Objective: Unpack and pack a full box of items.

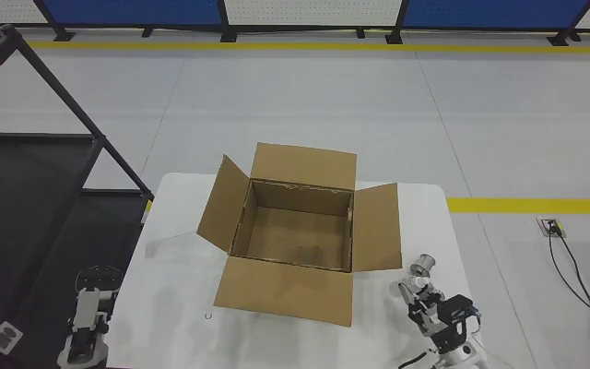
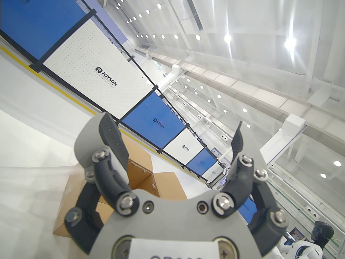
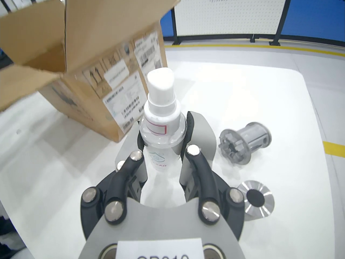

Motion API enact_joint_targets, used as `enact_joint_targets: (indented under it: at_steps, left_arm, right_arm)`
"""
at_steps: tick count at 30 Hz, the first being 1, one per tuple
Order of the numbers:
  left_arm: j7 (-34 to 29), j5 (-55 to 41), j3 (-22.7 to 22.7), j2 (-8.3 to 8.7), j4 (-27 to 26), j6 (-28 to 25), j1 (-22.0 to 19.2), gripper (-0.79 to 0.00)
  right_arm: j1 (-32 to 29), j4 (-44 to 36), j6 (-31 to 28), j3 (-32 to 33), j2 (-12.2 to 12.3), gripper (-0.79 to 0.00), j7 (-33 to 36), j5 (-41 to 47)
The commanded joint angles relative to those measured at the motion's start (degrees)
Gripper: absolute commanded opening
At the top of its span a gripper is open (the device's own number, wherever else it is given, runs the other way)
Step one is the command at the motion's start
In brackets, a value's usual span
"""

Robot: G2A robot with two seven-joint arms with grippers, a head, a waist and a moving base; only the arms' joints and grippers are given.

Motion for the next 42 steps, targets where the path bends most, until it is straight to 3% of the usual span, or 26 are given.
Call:
enact_joint_targets:
  at_steps: [1, 7, 14, 21, 23, 24, 39, 42]
  left_arm:
    - [0.1, -0.2, -0.1, 0.00, 0.0, -0.1, 0.0, 0.000]
    - [1.2, -1.4, -0.7, -0.08, 0.3, -0.7, 0.6, 0.000]
    - [3.3, -3.4, -2.3, -0.26, 0.5, -1.7, 1.8, 0.000]
    - [4.3, -4.3, -2.9, -0.45, 0.6, -2.2, 2.5, 0.000]
    - [4.3, -4.2, -2.8, -0.49, 0.4, -2.2, 2.5, 0.000]
    - [4.3, -4.1, -2.7, -0.51, 0.3, -2.2, 2.5, 0.000]
    - [0.9, -1.9, -0.5, -0.46, 0.2, 0.6, -0.7, 0.000]
    - [0.5, -1.0, 0.4, -0.46, -0.3, 0.6, -1.0, 0.000]
  right_arm:
    - [-0.6, -3.3, 0.5, 0.5, -0.1, -0.785, -1.3, 2.4]
    - [-2.6, -18.0, 8.9, -0.3, -0.8, -0.785, -4.5, 0.4]
    - [1.1, -27.2, 16.1, -5.3, -1.7, -0.785, 2.6, -4.9]
    - [9.4, -25.7, 19.2, -15.0, -3.3, -0.785, 9.5, -8.2]
    - [11.9, -24.1, 16.8, -17.7, -3.7, -0.785, 12.6, -9.1]
    - [12.8, -23.3, 14.9, -18.2, -3.7, -0.785, 13.8, -9.4]
    - [12.8, -23.3, 15.0, -18.2, -3.7, -0.785, 14.0, -9.2]
    - [16.3, -23.1, 16.9, -20.2, -4.4, -0.785, 19.9, -9.2]
